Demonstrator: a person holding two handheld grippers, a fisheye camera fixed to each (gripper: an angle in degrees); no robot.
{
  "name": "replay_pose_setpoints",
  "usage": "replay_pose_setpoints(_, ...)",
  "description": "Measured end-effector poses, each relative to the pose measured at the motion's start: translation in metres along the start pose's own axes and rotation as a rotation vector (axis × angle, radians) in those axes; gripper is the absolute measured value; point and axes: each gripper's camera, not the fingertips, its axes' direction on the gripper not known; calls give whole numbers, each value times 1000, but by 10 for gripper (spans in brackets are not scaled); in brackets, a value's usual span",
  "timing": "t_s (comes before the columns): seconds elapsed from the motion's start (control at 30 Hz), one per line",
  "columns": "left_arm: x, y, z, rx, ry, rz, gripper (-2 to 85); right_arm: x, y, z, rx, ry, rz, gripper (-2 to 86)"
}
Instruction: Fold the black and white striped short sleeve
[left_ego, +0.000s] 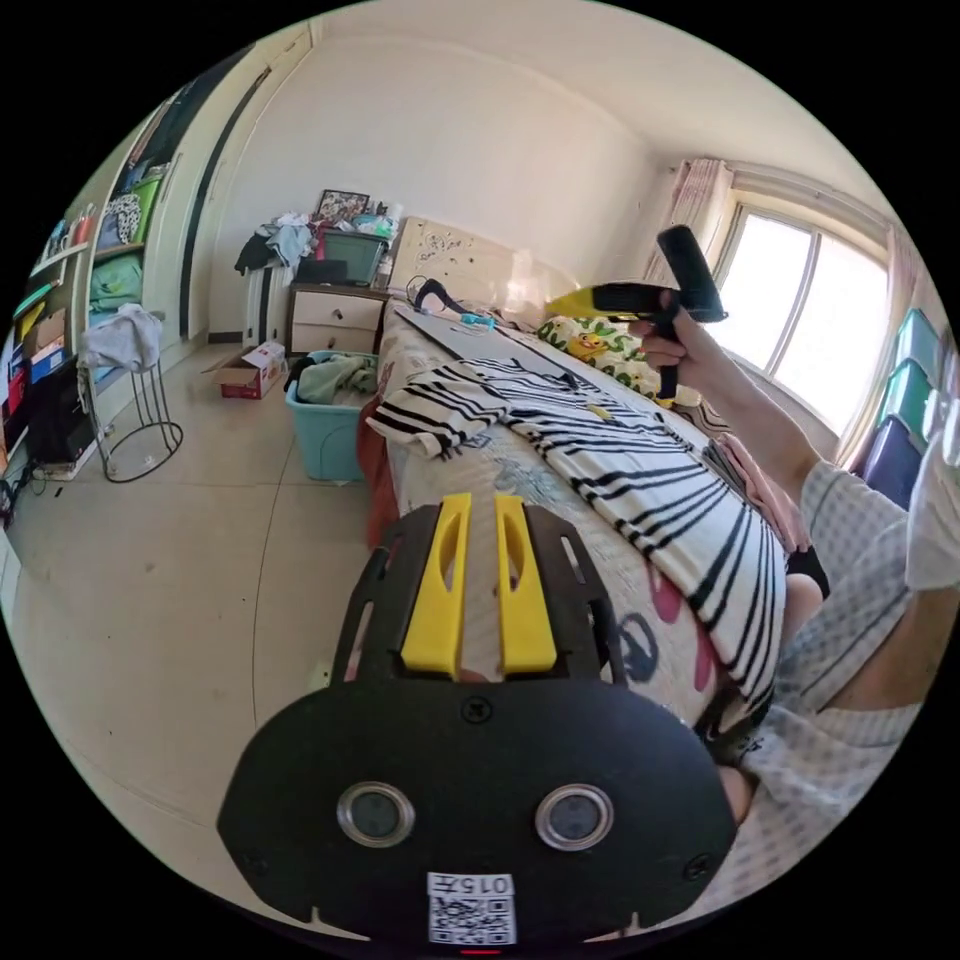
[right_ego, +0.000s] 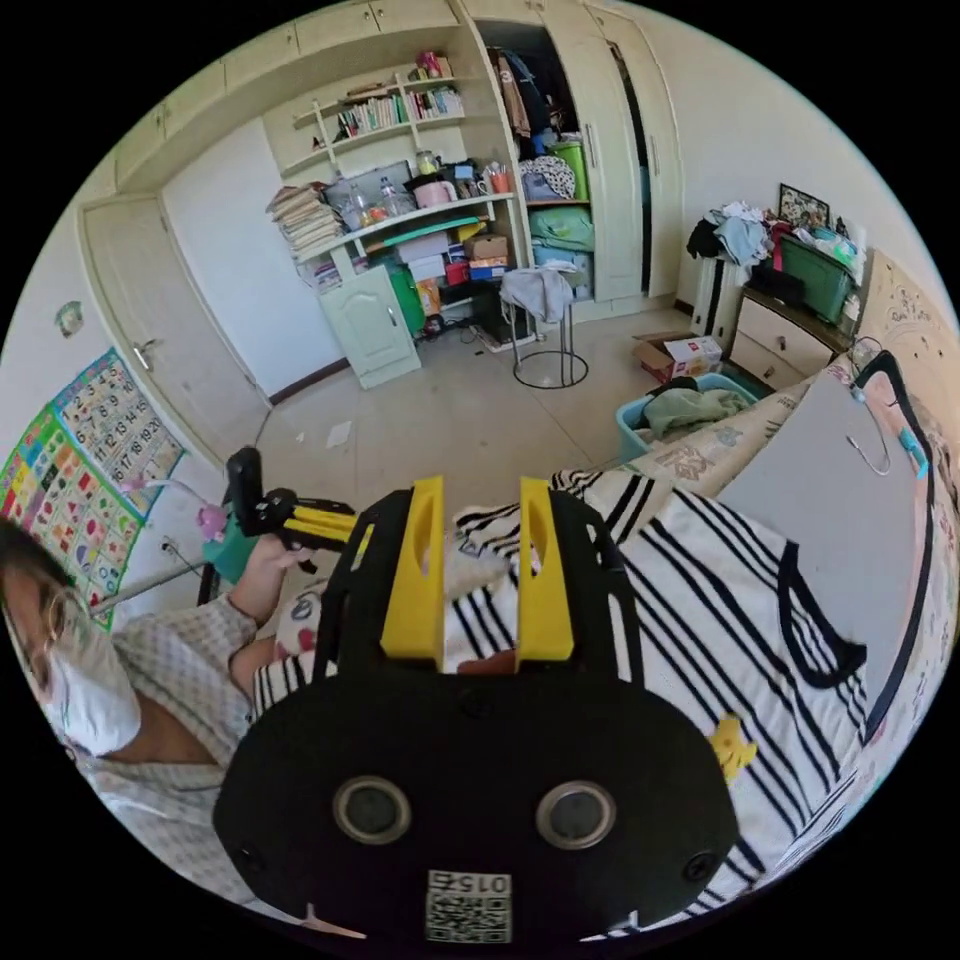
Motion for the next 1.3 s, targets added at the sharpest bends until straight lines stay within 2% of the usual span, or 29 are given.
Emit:
replay_pose_setpoints(0.13, 50, 52, -51, 43, 91, 0, 45, -19, 160, -142, 52, 151, 154, 104)
replay_pose_setpoints(0.23, 80, 69, -63, 31, 104, -5, 50, -29, 269, -206, 79, 280, 315, 106)
replay_pose_setpoints(0.37, 113, 66, -47, -135, 98, 19, 80, -31, 361, -241, 69, 426, 485, 119)
replay_pose_setpoints(0.43, 121, 63, -48, -135, 54, 22, 87, -25, 403, -249, 94, 470, 574, 132)
replay_pose_setpoints(0.5, 122, 57, -47, -161, 78, -4, 86, -16, 423, -246, 38, 459, 632, 135)
replay_pose_setpoints(0.53, 122, 54, -46, -181, 115, -12, 83, -12, 432, -242, -6, 450, 658, 137)
replay_pose_setpoints(0.67, 136, 48, -31, -273, 173, 26, 73, -18, 434, -249, 43, 429, 649, 123)
replay_pose_setpoints(0.8, 142, 40, -13, -324, 129, 28, 28, -30, 420, -249, 9, 453, 594, 22)
replay_pose_setpoints(1.1, 149, 34, -63, -218, 119, 13, -1, -51, 407, -280, 113, 455, 596, -5)
replay_pose_setpoints(1.3, 163, 32, -81, -217, 71, 36, -2, -57, 384, -267, -26, 507, 591, -8)
